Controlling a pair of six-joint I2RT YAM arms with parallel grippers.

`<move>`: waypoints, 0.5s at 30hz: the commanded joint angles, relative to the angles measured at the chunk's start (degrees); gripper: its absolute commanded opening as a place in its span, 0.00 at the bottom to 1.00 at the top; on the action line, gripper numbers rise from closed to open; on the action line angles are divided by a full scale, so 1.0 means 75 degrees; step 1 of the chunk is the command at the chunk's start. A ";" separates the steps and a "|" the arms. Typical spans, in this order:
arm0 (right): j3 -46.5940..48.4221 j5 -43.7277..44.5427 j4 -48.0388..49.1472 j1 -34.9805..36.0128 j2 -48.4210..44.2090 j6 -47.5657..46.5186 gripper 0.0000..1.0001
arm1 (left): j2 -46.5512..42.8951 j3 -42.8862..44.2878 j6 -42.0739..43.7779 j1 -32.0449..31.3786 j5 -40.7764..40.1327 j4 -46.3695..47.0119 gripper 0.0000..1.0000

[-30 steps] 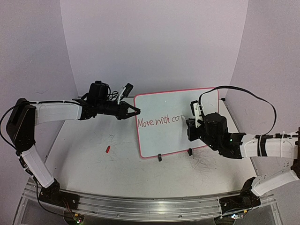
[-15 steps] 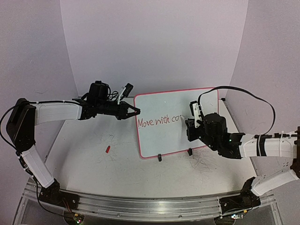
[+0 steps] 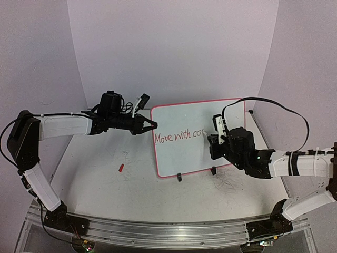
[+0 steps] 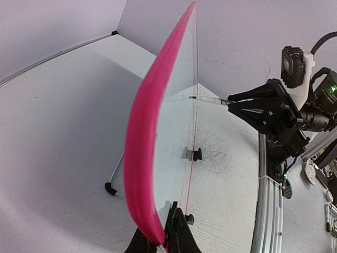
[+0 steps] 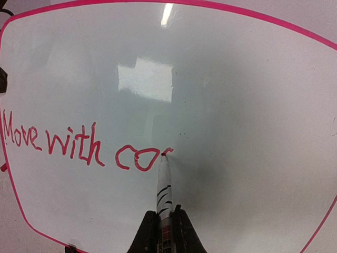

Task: Write a sentence on the whiteboard

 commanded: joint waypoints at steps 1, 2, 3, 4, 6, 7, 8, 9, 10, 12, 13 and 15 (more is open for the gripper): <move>-0.0047 -0.0133 -0.0124 0.0015 -0.0065 0.0222 0.00 | -0.0078 0.0181 0.0982 0.0060 -0.1314 -0.0381 0.00; -0.0066 -0.0149 -0.0137 0.0019 -0.0068 0.0245 0.00 | -0.0077 0.0182 0.0982 0.0060 -0.1311 -0.0379 0.00; -0.0094 -0.0162 -0.0149 0.0018 -0.0071 0.0269 0.00 | -0.0077 0.0184 0.0982 0.0060 -0.1311 -0.0379 0.00; -0.0117 -0.0174 -0.0161 0.0021 -0.0076 0.0292 0.00 | -0.0078 0.0189 0.0985 0.0060 -0.1312 -0.0379 0.00; -0.0149 -0.0217 -0.0193 0.0026 -0.0102 0.0311 0.00 | -0.0077 0.0201 0.0987 0.0060 -0.1308 -0.0383 0.00; -0.0166 -0.0229 -0.0202 0.0037 -0.0111 0.0322 0.00 | -0.0074 0.0199 0.0984 0.0060 -0.1315 -0.0380 0.00; -0.0176 -0.0235 -0.0213 0.0039 -0.0126 0.0334 0.00 | -0.0075 0.0194 0.0991 0.0060 -0.1310 -0.0379 0.00; -0.0176 -0.0234 -0.0225 0.0044 -0.0127 0.0342 0.00 | -0.0076 0.0200 0.0985 0.0060 -0.1314 -0.0382 0.00; -0.0174 -0.0236 -0.0230 0.0056 -0.0117 0.0338 0.00 | -0.0068 0.0200 0.0984 0.0060 -0.1316 -0.0382 0.00; -0.0174 -0.0232 -0.0231 0.0065 -0.0109 0.0346 0.00 | -0.0062 0.0196 0.0986 0.0060 -0.1311 -0.0384 0.00; -0.0172 -0.0233 -0.0231 0.0069 -0.0105 0.0348 0.00 | -0.0060 0.0196 0.0987 0.0060 -0.1308 -0.0386 0.00; -0.0168 -0.0227 -0.0231 0.0074 -0.0105 0.0341 0.00 | -0.0059 0.0193 0.0990 0.0060 -0.1317 -0.0390 0.00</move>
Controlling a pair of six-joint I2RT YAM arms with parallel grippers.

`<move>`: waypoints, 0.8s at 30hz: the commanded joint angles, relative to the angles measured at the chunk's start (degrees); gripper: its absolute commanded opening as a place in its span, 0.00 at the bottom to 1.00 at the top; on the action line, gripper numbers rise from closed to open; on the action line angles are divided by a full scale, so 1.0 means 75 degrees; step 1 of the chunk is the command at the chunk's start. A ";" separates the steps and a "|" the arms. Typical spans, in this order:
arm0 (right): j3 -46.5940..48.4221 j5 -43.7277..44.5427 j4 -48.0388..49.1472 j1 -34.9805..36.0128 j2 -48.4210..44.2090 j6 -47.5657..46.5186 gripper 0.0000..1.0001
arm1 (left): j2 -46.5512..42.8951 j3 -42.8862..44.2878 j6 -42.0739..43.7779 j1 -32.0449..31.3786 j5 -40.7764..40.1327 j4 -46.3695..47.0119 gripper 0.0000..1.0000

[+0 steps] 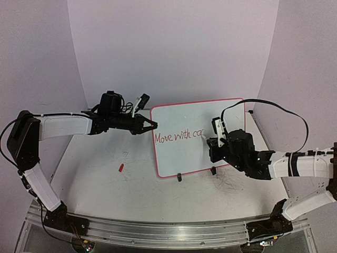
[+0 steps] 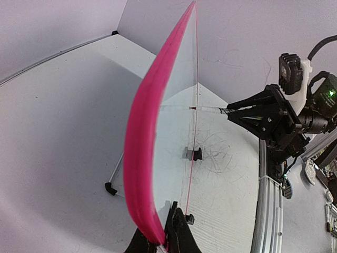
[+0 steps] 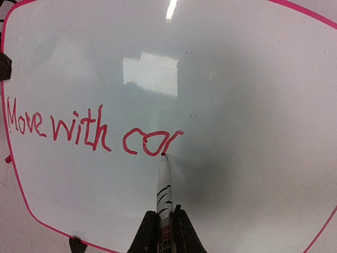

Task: Write a sentence on the whiteboard

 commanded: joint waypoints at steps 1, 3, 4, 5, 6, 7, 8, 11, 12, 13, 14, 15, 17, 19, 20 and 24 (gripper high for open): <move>-0.0046 -0.0009 -0.0068 0.0021 -0.0084 0.0112 0.00 | -0.0063 0.0192 0.0989 0.0060 -0.1314 -0.0390 0.00; -0.0019 0.0038 -0.0055 0.0017 -0.0078 0.0111 0.00 | -0.0062 0.0202 0.0984 0.0060 -0.1303 -0.0388 0.00; -0.0011 0.0070 -0.0020 0.0021 -0.0078 0.0111 0.00 | -0.0055 0.0196 0.0987 0.0060 -0.1303 -0.0388 0.00; 0.0000 0.0101 0.0022 0.0023 -0.0084 0.0111 0.00 | -0.0059 0.0194 0.0984 0.0060 -0.1297 -0.0389 0.00; 0.0006 0.0133 0.0076 0.0024 -0.0094 0.0111 0.00 | -0.0062 0.0199 0.0982 0.0060 -0.1292 -0.0389 0.00; 0.0018 0.0152 0.0137 0.0022 -0.0100 0.0109 0.00 | -0.0058 0.0200 0.0983 0.0060 -0.1290 -0.0388 0.00; 0.0032 0.0171 0.0196 0.0020 -0.0104 0.0105 0.00 | -0.0055 0.0199 0.0985 0.0060 -0.1289 -0.0388 0.00; 0.0082 0.0257 0.0355 0.0018 -0.0062 0.0077 0.00 | -0.0060 0.0200 0.0985 0.0060 -0.1290 -0.0388 0.00; 0.0104 0.0264 0.0385 0.0017 -0.0048 0.0067 0.00 | -0.0055 0.0194 0.0982 0.0060 -0.1284 -0.0390 0.00; 0.0115 0.0279 0.0416 0.0021 -0.0022 0.0065 0.00 | -0.0053 0.0198 0.0982 0.0060 -0.1280 -0.0389 0.00; 0.0126 0.0301 0.0444 0.0018 -0.0007 0.0064 0.00 | -0.0051 0.0196 0.0982 0.0060 -0.1277 -0.0388 0.00; 0.0134 0.0317 0.0466 0.0020 0.0004 0.0045 0.00 | -0.0054 0.0193 0.0983 0.0060 -0.1280 -0.0388 0.00; 0.0140 0.0374 0.0511 0.0023 0.0023 0.0030 0.00 | -0.0060 0.0194 0.0988 0.0059 -0.1280 -0.0388 0.00; 0.0164 0.0407 0.0527 0.0017 0.0039 0.0020 0.00 | -0.0065 0.0193 0.0983 0.0058 -0.1270 -0.0388 0.00; 0.0174 0.0428 0.0536 0.0017 0.0048 0.0021 0.00 | -0.0065 0.0194 0.0983 0.0055 -0.1273 -0.0388 0.00; 0.0196 0.0541 0.0614 0.0013 0.0055 0.0001 0.00 | -0.0055 0.0200 0.0982 0.0052 -0.1264 -0.0388 0.00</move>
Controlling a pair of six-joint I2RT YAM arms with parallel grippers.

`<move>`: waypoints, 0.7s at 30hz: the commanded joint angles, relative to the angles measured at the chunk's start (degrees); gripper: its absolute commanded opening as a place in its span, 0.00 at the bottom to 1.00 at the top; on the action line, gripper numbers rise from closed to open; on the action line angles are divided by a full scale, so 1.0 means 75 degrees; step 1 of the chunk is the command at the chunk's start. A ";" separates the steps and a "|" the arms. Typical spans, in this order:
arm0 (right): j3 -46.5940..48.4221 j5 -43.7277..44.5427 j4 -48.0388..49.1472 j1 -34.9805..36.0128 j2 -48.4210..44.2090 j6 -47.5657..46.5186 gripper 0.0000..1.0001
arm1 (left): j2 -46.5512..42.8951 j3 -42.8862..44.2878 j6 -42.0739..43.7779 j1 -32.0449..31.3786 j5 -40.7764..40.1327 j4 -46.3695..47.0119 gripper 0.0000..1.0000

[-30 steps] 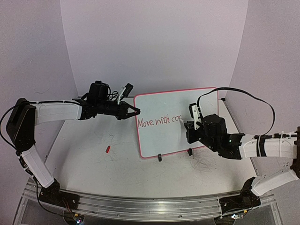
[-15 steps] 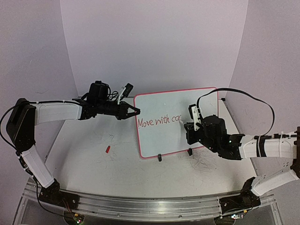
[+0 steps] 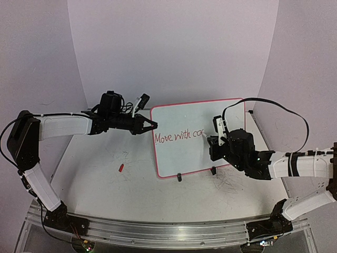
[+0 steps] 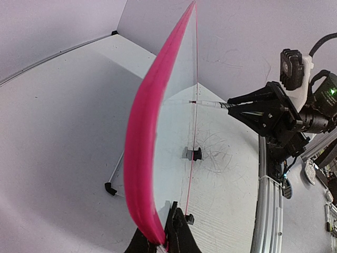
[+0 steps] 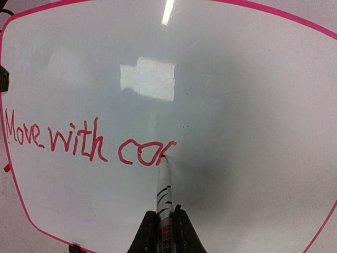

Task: Write a sentence on the whiteboard

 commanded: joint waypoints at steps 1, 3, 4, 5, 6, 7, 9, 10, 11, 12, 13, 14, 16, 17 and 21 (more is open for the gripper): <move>0.0219 0.0374 0.0377 0.0011 0.0058 -0.0007 0.00 | -0.0052 0.0201 0.0979 0.0051 -0.1266 -0.0385 0.00; 0.0234 0.0415 0.0411 0.0009 0.0069 -0.0018 0.00 | -0.0056 0.0197 0.0979 0.0049 -0.1268 -0.0385 0.00; 0.0245 0.0442 0.0424 0.0011 0.0078 -0.0018 0.00 | -0.0063 0.0196 0.0979 0.0048 -0.1262 -0.0385 0.00; 0.0249 0.0470 0.0444 0.0013 0.0089 -0.0026 0.00 | -0.0065 0.0198 0.0979 0.0048 -0.1265 -0.0385 0.00; 0.0257 0.0497 0.0454 0.0012 0.0094 -0.0029 0.00 | -0.0065 0.0194 0.0979 0.0048 -0.1268 -0.0385 0.00; 0.0261 0.0519 0.0469 0.0007 0.0094 -0.0030 0.00 | -0.0063 0.0191 0.0979 0.0048 -0.1263 -0.0385 0.00; 0.0262 0.0553 0.0496 0.0009 0.0095 -0.0030 0.00 | -0.0060 0.0184 0.0979 0.0046 -0.1266 -0.0387 0.00; 0.0262 0.0576 0.0506 0.0007 0.0095 -0.0030 0.00 | -0.0061 0.0186 0.0979 0.0047 -0.1262 -0.0387 0.00; 0.0270 0.0594 0.0510 0.0006 0.0101 -0.0030 0.00 | -0.0068 0.0182 0.0986 0.0048 -0.1263 -0.0387 0.00; 0.0273 0.0613 0.0516 0.0007 0.0101 -0.0030 0.00 | -0.0068 0.0182 0.0990 0.0048 -0.1263 -0.0391 0.00; 0.0274 0.0629 0.0517 0.0010 0.0097 -0.0030 0.00 | -0.0068 0.0182 0.0991 0.0048 -0.1267 -0.0396 0.00; 0.0277 0.0639 0.0495 0.0014 0.0096 -0.0026 0.00 | -0.0074 0.0183 0.0991 0.0046 -0.1281 -0.0396 0.00; 0.0312 0.0665 0.0378 0.0010 0.0106 0.0001 0.00 | -0.0075 0.0185 0.0991 0.0047 -0.1276 -0.0401 0.00; 0.0323 0.0681 0.0311 0.0006 0.0109 0.0020 0.00 | -0.0073 0.0182 0.0991 0.0044 -0.1276 -0.0397 0.00; 0.0292 0.0680 0.0079 0.0011 0.0079 0.0095 0.00 | -0.0063 0.0192 0.0991 0.0048 -0.1282 -0.0396 0.00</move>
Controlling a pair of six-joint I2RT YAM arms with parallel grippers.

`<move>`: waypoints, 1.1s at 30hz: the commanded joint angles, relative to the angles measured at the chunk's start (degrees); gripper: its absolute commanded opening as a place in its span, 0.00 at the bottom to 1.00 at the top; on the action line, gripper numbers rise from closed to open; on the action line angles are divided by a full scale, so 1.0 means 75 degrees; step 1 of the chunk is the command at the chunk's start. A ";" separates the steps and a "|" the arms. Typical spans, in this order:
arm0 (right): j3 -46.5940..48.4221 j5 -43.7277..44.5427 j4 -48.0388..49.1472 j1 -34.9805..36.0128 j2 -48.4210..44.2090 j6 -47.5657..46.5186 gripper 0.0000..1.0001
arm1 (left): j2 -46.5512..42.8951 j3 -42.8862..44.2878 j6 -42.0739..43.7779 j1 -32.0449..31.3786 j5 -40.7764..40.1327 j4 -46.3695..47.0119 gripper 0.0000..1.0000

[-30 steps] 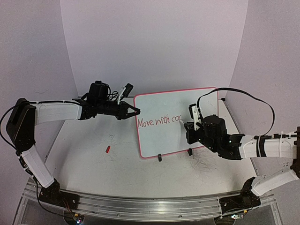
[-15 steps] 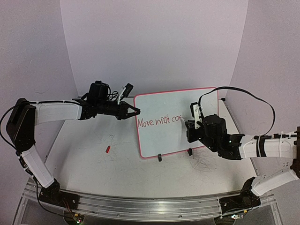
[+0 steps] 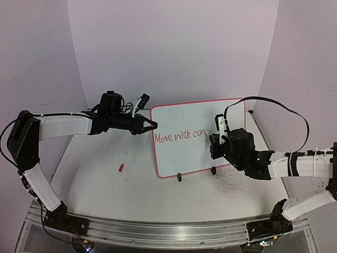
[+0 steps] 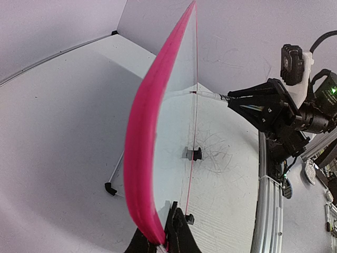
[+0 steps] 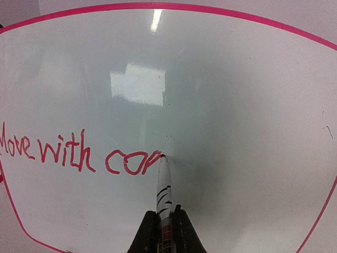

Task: Write a sentence on the whiteboard

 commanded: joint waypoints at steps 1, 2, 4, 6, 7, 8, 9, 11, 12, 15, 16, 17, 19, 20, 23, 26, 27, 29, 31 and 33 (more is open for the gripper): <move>0.0290 0.0218 -0.0184 0.0014 0.0037 0.0131 0.00 | -0.0056 0.0198 0.0988 0.0048 -0.1283 -0.0396 0.00; 0.0291 0.0194 -0.0259 0.0005 0.0023 0.0149 0.00 | -0.0057 0.0193 0.0991 0.0048 -0.1291 -0.0396 0.00; 0.0260 0.0126 -0.0359 0.0007 -0.0021 0.0176 0.00 | -0.0056 0.0197 0.0998 0.0048 -0.1293 -0.0396 0.00; 0.0230 0.0046 -0.0461 0.0007 -0.0049 0.0208 0.00 | -0.0054 0.0196 0.1000 0.0048 -0.1292 -0.0396 0.00; 0.0214 0.0004 -0.0503 0.0006 -0.0053 0.0225 0.00 | -0.0054 0.0195 0.1000 0.0048 -0.1292 -0.0396 0.00; 0.0196 -0.0040 -0.0535 0.0008 -0.0058 0.0237 0.00 | -0.0054 0.0197 0.1000 0.0048 -0.1294 -0.0397 0.00; 0.0178 -0.0067 -0.0562 0.0011 -0.0062 0.0256 0.00 | -0.0054 0.0197 0.1000 0.0048 -0.1290 -0.0403 0.00; 0.0155 -0.0098 -0.0616 0.0008 -0.0063 0.0285 0.00 | -0.0052 0.0198 0.1000 0.0048 -0.1293 -0.0409 0.00; 0.0142 -0.0101 -0.0639 0.0006 -0.0065 0.0302 0.00 | -0.0048 0.0195 0.1000 0.0048 -0.1294 -0.0409 0.00; 0.0116 -0.0129 -0.0695 0.0012 -0.0075 0.0346 0.00 | -0.0053 0.0202 0.1000 0.0048 -0.1279 -0.0409 0.00; 0.0108 -0.0138 -0.0713 0.0008 -0.0075 0.0355 0.00 | -0.0054 0.0201 0.1000 0.0048 -0.1279 -0.0408 0.00; 0.0102 -0.0149 -0.0727 0.0013 -0.0075 0.0361 0.00 | -0.0054 0.0195 0.1000 0.0049 -0.1281 -0.0408 0.00; 0.0087 -0.0157 -0.0746 0.0013 -0.0075 0.0376 0.00 | -0.0054 0.0205 0.1000 0.0050 -0.1275 -0.0408 0.00; 0.0090 -0.0163 -0.0750 0.0006 -0.0075 0.0377 0.00 | -0.0054 0.0204 0.1000 0.0049 -0.1277 -0.0408 0.00; 0.0118 -0.0172 -0.0751 0.0014 -0.0047 0.0372 0.00 | -0.0049 0.0204 0.1000 0.0048 -0.1269 -0.0408 0.00; 0.0130 -0.0165 -0.0755 0.0010 0.0004 0.0360 0.00 | -0.0041 0.0219 0.1000 0.0048 -0.1253 -0.0420 0.00; 0.0129 -0.0155 -0.0751 0.0008 0.0005 0.0358 0.00 | -0.0043 0.0219 0.1001 0.0047 -0.1252 -0.0420 0.00; 0.0108 -0.0126 -0.0751 0.0013 -0.0006 0.0358 0.00 | -0.0054 0.0209 0.1016 0.0041 -0.1266 -0.0420 0.00; 0.0109 -0.0074 -0.0751 0.0013 -0.0009 0.0351 0.00 | -0.0065 0.0204 0.1019 0.0039 -0.1269 -0.0420 0.00; 0.0153 -0.0023 -0.0727 0.0009 -0.0005 0.0346 0.00 | -0.0049 0.0209 0.1018 0.0037 -0.1265 -0.0422 0.00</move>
